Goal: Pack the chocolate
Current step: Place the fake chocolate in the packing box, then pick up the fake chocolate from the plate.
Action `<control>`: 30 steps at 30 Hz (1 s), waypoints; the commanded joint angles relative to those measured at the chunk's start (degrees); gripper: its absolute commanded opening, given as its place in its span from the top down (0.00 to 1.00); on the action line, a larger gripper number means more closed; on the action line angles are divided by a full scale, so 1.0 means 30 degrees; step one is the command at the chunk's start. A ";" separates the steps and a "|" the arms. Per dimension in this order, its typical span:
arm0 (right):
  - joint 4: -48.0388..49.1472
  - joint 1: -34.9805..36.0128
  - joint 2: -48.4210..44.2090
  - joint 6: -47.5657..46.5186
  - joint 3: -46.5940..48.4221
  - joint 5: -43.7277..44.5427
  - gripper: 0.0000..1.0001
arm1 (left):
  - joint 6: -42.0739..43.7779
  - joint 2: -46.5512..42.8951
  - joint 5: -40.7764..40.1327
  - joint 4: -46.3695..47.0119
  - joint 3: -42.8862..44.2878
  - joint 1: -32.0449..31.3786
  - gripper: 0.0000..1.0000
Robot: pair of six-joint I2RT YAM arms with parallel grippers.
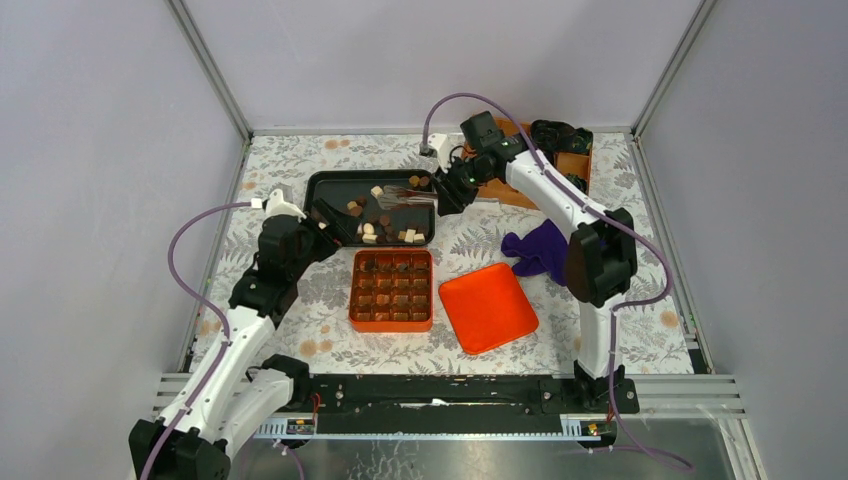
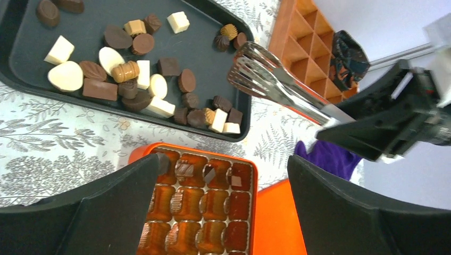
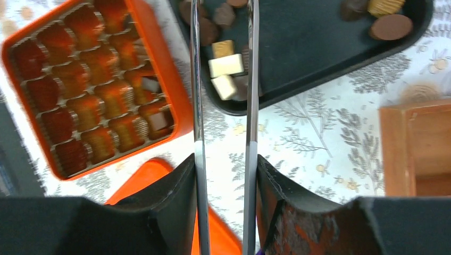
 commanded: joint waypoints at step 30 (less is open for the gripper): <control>0.1865 0.0698 0.7527 0.1799 0.8005 0.3918 0.53 | -0.0798 0.0633 0.0971 0.1338 -0.0046 0.0996 0.01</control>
